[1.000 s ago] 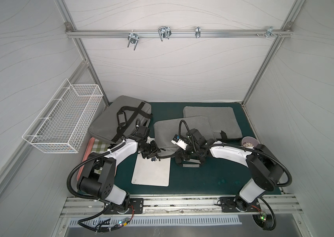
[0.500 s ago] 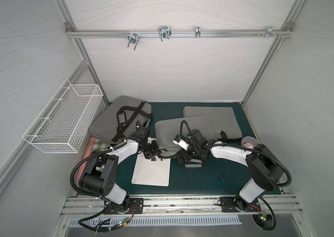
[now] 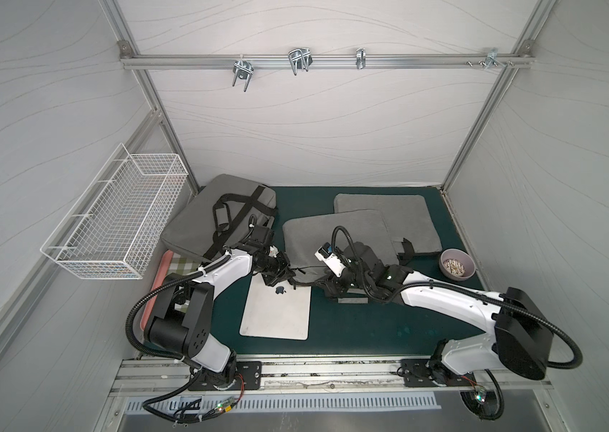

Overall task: Open the zippered laptop bag and take out the laptop
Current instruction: Adjust the zippered laptop bag.

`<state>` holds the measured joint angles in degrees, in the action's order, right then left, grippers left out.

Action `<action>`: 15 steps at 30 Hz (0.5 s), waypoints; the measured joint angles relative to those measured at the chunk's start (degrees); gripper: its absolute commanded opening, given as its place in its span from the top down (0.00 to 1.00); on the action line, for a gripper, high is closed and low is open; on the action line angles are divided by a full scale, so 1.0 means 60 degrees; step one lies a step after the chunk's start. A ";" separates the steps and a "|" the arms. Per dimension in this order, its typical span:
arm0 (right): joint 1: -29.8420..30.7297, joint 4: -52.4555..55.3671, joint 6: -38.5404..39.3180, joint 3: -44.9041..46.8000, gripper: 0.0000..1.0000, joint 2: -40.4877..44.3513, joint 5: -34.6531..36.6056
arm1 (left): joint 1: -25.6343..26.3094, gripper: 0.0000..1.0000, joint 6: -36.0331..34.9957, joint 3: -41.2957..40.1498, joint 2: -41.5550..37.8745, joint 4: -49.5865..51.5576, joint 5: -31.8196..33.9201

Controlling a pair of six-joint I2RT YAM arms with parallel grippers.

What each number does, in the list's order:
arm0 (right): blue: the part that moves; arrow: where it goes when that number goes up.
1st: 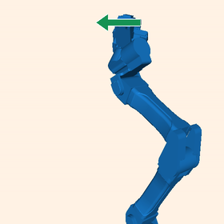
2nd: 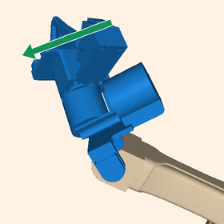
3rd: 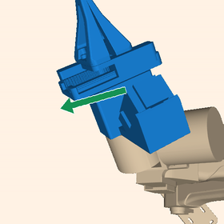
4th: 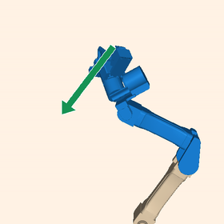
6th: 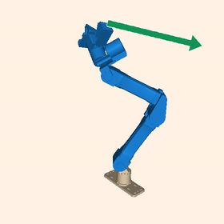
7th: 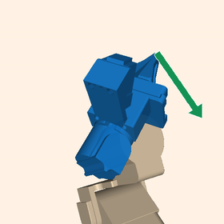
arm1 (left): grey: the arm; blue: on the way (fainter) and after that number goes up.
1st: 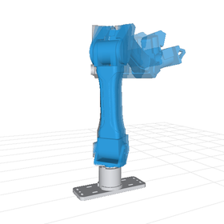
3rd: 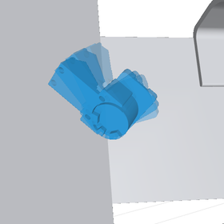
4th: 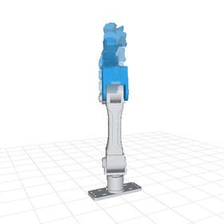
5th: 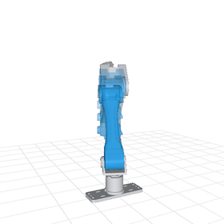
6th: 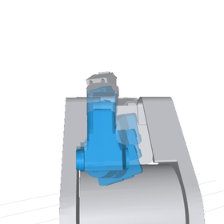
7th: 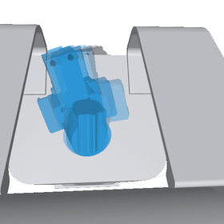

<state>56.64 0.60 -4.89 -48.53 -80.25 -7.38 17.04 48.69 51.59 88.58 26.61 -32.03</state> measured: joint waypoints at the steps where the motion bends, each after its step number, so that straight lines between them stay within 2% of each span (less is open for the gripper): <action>1: 0.0204 -0.0335 -0.0295 0.0211 0.53 -0.0124 -0.0095 | 0.0000 1.00 0.0004 0.0025 0.0011 0.0007 -0.0047; 6: 0.0736 -0.1563 -0.1140 0.0918 0.57 -0.1282 -0.0248 | 0.0000 1.00 0.0000 0.0058 0.0051 0.0073 -0.0288; 15: 0.1089 -0.4572 -0.1770 0.1118 0.60 -0.3275 0.0594 | 0.0047 1.00 0.0000 0.0055 0.0051 0.0080 -0.0463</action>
<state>63.18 -26.83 -15.51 -41.82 -99.90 -3.81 17.32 48.69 51.92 88.88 27.09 -34.81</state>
